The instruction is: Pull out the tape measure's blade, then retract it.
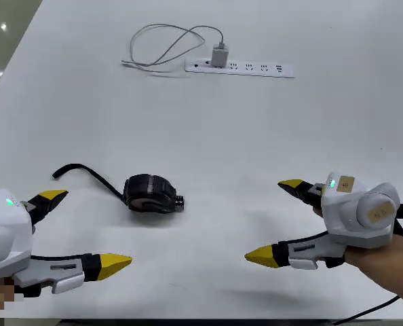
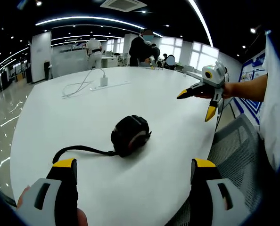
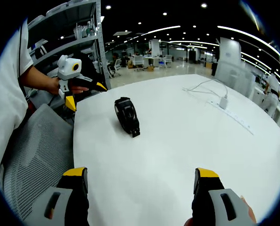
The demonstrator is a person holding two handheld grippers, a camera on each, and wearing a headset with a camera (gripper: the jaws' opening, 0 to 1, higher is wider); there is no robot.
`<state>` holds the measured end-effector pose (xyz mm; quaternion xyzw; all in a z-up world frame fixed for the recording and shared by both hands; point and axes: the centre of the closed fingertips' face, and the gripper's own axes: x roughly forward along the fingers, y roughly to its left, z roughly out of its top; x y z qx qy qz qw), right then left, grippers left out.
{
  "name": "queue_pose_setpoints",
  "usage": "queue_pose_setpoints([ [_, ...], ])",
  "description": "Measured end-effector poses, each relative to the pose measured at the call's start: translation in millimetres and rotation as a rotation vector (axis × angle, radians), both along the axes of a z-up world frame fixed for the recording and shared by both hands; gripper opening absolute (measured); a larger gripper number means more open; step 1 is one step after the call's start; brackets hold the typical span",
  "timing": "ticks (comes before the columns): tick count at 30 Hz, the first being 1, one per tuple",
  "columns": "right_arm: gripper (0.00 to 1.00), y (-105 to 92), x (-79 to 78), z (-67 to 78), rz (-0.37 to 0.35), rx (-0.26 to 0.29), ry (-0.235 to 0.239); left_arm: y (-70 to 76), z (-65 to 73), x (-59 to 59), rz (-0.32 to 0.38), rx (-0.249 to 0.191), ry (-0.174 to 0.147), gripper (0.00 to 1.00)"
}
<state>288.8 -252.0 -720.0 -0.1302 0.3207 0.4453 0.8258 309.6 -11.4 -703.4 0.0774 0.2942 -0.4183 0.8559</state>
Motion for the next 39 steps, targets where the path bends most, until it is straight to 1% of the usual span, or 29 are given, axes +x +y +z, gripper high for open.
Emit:
queue_pose_setpoints([
  [2, 0.93, -2.4, -2.1, 0.1, -0.001, -0.006, -0.003, 2.0, 0.5, -1.2, -0.006, 0.002, 0.000, 0.99],
  [4, 0.94, -5.4, -3.3, 1.0, -0.014, -0.002, -0.006, 4.3, 0.5, -3.9, -0.014, 0.001, 0.007, 0.99],
  [5, 0.95, -6.5, -3.9, 1.6, -0.016, -0.003, -0.009, 5.7, -0.2, -4.5, -0.014, 0.008, 0.007, 0.99],
  [8, 0.97, -9.7, -6.7, 4.7, -0.031, 0.010, -0.012, 12.1, -0.9, -5.1, -0.015, 0.021, 0.008, 0.99],
  [9, 0.99, -10.9, -7.6, 6.2, -0.039, 0.022, -0.015, 14.1, 0.6, -5.4, -0.016, 0.018, 0.007, 0.99],
  [10, 0.99, -12.5, -8.8, 6.6, -0.043, 0.022, -0.014, 15.3, 1.5, -5.7, -0.015, 0.018, 0.007, 0.99],
  [13, 0.99, -18.1, -11.7, 6.3, -0.050, 0.011, -0.018, 20.4, 3.2, -6.8, -0.017, 0.025, 0.002, 0.99],
  [21, 0.99, -34.1, -20.8, 8.4, -0.071, -0.003, -0.016, 32.7, 4.6, -12.6, -0.029, 0.039, 0.005, 0.99],
  [23, 0.99, -36.9, -22.5, 8.3, -0.074, -0.005, -0.017, 36.1, 3.2, -12.3, -0.025, 0.054, 0.002, 0.99],
  [24, 0.99, -39.3, -23.9, 7.3, -0.076, -0.008, -0.015, 37.2, 2.2, -13.1, -0.024, 0.059, 0.008, 0.99],
  [25, 0.99, -40.2, -25.1, 6.7, -0.077, -0.010, -0.013, 38.5, 2.0, -12.7, -0.019, 0.063, 0.006, 0.99],
  [27, 0.99, -44.7, -27.8, 4.4, -0.084, -0.012, -0.005, 39.5, 2.0, -13.4, -0.019, 0.066, 0.008, 0.99],
  [28, 0.99, -46.4, -29.0, 3.4, -0.086, -0.014, -0.001, 40.6, 2.2, -12.9, -0.016, 0.070, 0.002, 0.99],
  [29, 0.99, -48.9, -30.4, 2.1, -0.089, -0.018, 0.001, 41.2, 1.7, -13.4, -0.018, 0.073, 0.003, 0.99],
  [33, 0.99, -53.8, -33.1, 2.0, -0.102, -0.020, 0.006, 41.6, -0.4, -15.4, -0.018, 0.075, 0.012, 0.99],
  [35, 0.99, -56.3, -34.0, 1.9, -0.109, -0.020, 0.008, 41.1, -0.9, -16.5, -0.024, 0.078, 0.009, 0.99],
  [39, 0.99, -59.8, -35.6, 1.2, -0.119, -0.021, 0.011, 40.5, -1.5, -17.6, -0.029, 0.079, 0.013, 0.99],
])
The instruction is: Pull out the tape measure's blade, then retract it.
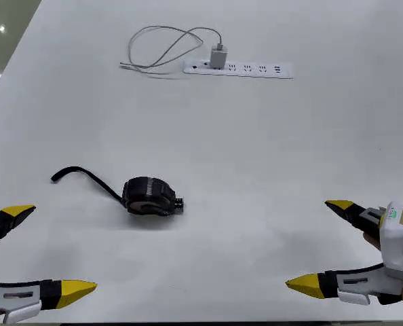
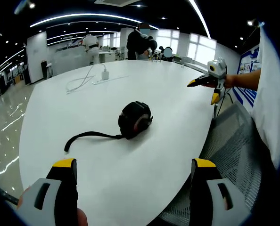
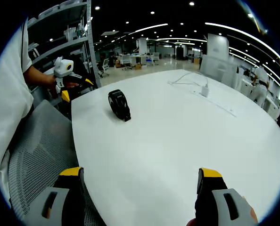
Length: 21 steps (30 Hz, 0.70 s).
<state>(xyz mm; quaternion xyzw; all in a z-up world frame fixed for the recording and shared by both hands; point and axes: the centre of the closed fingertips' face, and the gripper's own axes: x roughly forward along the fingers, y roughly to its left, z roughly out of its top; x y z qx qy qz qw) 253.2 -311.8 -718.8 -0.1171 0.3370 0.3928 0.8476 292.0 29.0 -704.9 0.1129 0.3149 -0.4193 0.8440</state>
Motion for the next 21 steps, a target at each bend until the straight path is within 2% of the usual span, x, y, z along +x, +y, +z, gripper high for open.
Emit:
queue_pose_setpoints([
  [12, 0.99, -2.3, -5.2, -5.4, -0.008, 0.001, 0.015, 4.1, -1.4, -1.0, -0.009, 0.013, 0.006, 0.99],
  [21, 0.99, -1.1, -4.4, -4.7, -0.009, 0.009, 0.018, 2.5, -2.8, -2.7, -0.029, 0.033, -0.006, 0.99],
])
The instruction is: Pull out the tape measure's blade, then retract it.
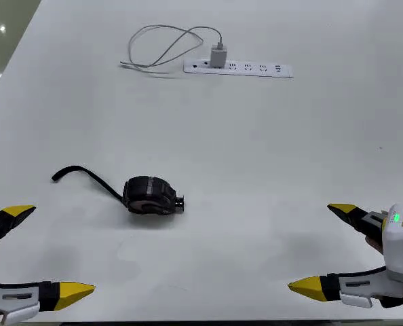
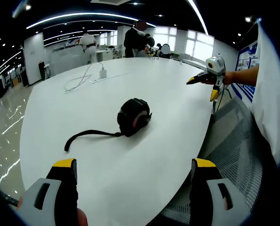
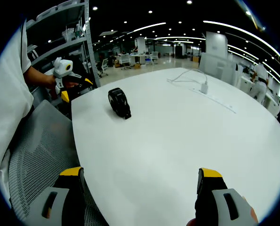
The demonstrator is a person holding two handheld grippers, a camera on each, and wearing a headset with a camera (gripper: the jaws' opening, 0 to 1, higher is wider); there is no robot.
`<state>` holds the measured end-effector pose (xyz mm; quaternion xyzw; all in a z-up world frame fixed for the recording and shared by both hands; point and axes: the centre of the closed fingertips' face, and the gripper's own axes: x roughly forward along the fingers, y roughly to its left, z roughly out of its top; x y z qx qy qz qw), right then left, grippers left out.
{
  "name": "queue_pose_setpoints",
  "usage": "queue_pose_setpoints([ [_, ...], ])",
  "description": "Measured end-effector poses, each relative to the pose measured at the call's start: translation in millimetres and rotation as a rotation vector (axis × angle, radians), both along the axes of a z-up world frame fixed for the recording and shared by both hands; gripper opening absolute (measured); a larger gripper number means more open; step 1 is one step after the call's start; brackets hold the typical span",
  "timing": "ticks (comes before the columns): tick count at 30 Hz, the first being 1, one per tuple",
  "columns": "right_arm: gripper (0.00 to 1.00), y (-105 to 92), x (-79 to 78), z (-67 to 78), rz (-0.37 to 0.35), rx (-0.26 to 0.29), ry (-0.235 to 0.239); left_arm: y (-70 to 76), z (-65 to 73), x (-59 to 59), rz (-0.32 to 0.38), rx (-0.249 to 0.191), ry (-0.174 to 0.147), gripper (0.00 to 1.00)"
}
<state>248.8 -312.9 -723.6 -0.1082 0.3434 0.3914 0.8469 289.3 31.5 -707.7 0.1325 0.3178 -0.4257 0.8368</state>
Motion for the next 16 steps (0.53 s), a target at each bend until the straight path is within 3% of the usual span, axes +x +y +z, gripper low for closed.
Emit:
queue_pose_setpoints([
  [3, 0.99, -0.6, 0.2, -0.1, -0.001, -0.001, -0.001, -0.2, -0.1, -0.4, 0.004, 0.002, 0.001, 0.98],
  [4, 0.99, -0.7, 0.0, -0.1, -0.002, 0.001, -0.001, -3.0, -0.4, -5.5, -0.011, -0.010, 0.030, 0.95],
  [6, 0.99, -1.4, -0.3, -0.6, -0.002, -0.002, 0.000, -2.3, -0.6, -1.8, 0.004, -0.012, 0.014, 0.98],
  [16, 0.99, -2.6, -1.2, -0.9, -0.006, 0.000, 0.002, -2.8, -1.5, -2.1, -0.011, -0.005, 0.011, 0.99],
])
